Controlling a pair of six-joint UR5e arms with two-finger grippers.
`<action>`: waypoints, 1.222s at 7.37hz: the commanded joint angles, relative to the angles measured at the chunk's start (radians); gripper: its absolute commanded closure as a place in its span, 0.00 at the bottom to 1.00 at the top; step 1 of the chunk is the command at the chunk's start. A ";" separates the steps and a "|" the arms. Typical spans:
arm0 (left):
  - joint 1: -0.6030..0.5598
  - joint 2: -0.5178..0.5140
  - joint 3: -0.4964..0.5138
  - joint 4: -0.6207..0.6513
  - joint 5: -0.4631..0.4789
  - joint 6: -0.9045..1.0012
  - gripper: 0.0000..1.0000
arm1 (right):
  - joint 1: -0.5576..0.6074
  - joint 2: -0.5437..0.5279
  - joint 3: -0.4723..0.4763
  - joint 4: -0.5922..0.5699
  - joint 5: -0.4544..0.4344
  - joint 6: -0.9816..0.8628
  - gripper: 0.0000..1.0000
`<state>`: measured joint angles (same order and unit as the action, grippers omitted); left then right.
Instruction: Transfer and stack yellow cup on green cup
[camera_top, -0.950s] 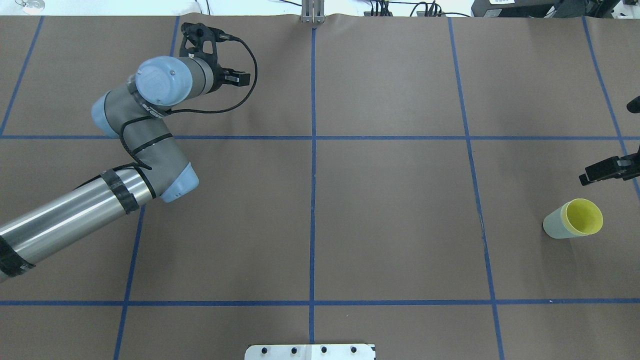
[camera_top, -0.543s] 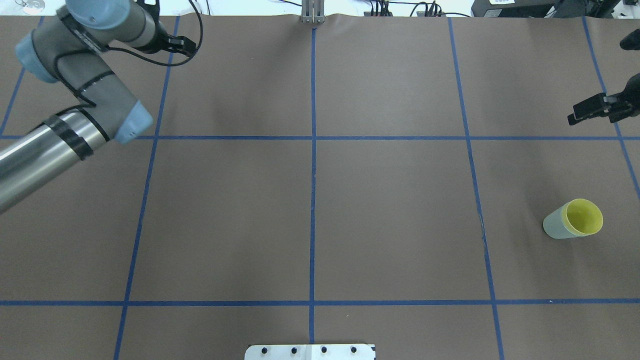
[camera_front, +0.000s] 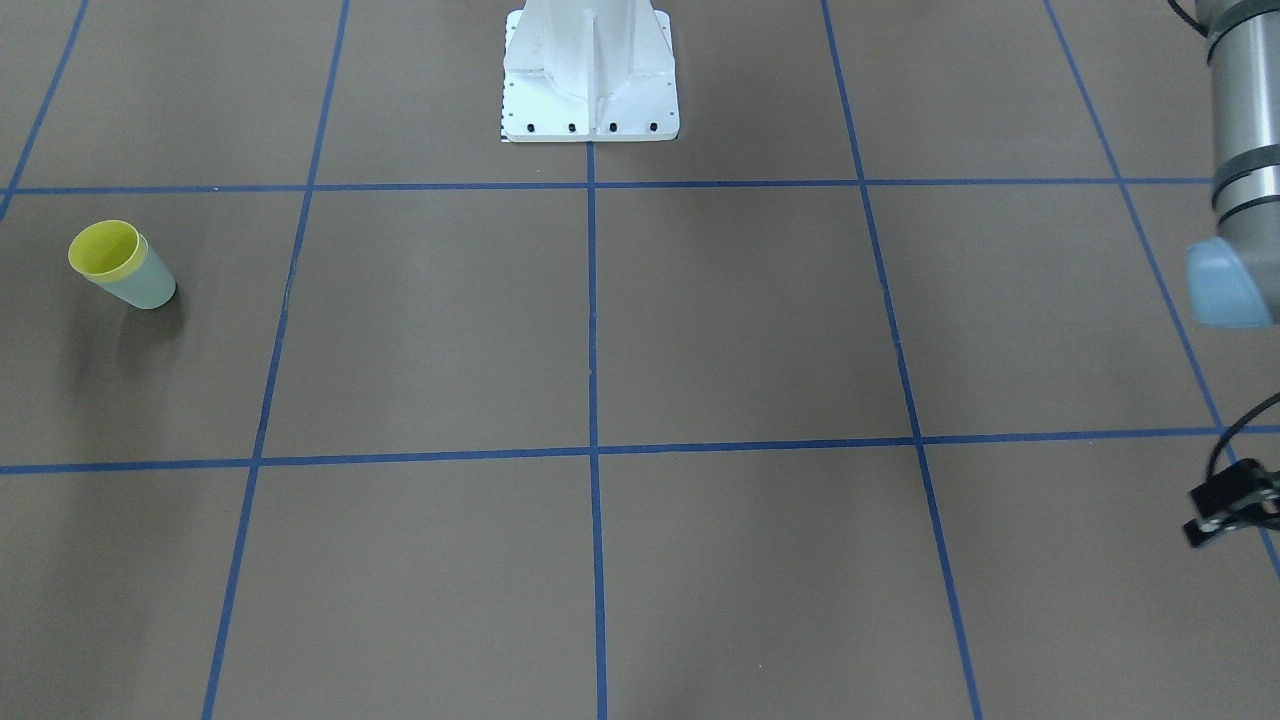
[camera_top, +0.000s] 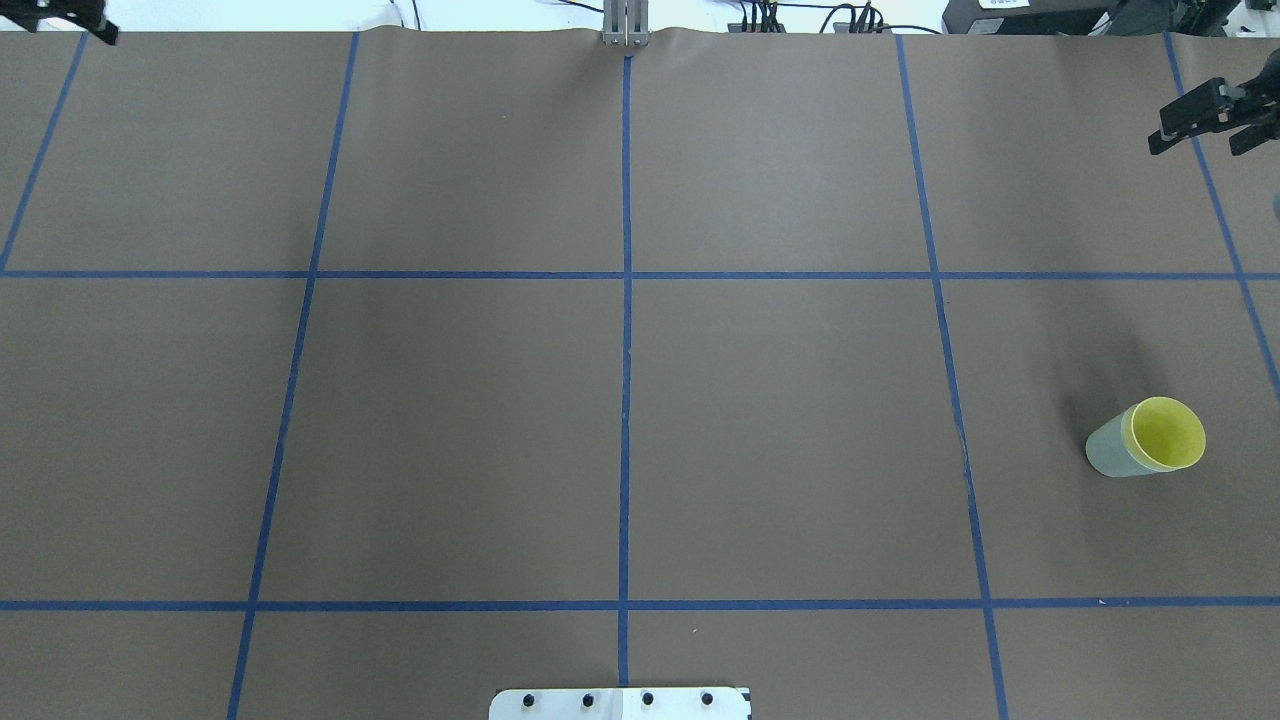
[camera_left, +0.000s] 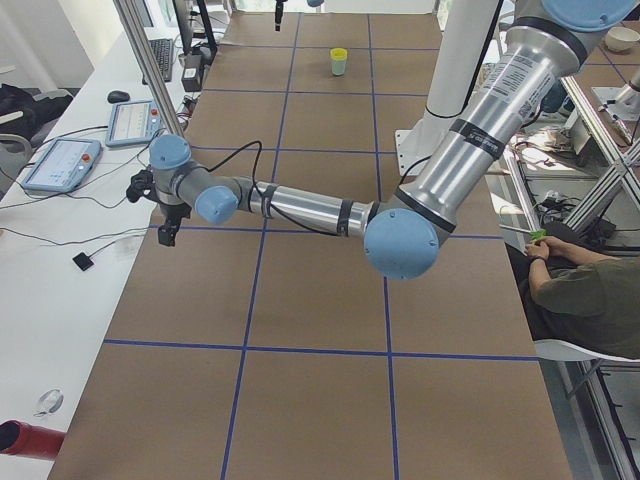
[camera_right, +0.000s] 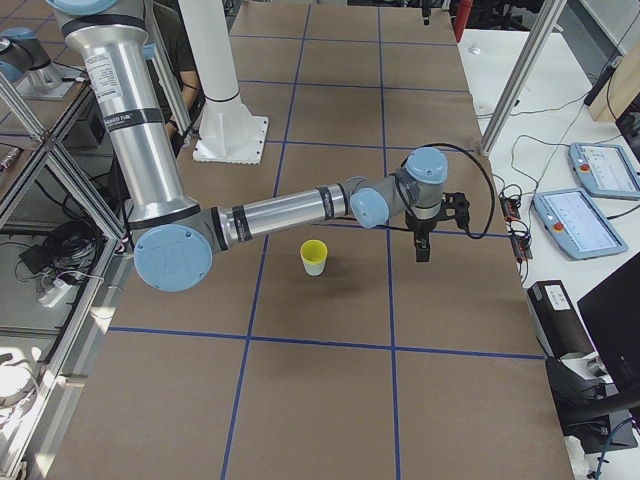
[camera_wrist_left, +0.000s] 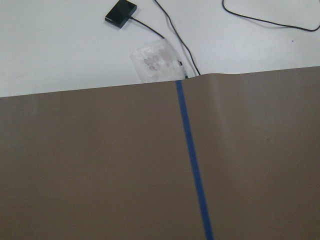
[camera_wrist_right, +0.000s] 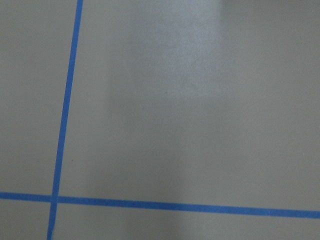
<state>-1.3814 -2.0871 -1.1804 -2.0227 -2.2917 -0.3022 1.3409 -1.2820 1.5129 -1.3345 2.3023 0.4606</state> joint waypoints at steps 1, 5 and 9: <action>-0.085 0.163 -0.002 0.021 -0.025 0.181 0.01 | 0.085 0.032 -0.088 -0.032 0.028 -0.119 0.00; -0.206 0.278 -0.071 0.199 -0.068 0.287 0.01 | 0.149 0.023 -0.086 -0.167 0.025 -0.238 0.00; -0.208 0.280 -0.309 0.591 -0.077 0.290 0.00 | 0.150 -0.023 -0.048 -0.181 0.020 -0.221 0.00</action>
<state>-1.5878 -1.8207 -1.4011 -1.5368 -2.3660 -0.0196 1.4896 -1.2939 1.4639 -1.5060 2.3232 0.2328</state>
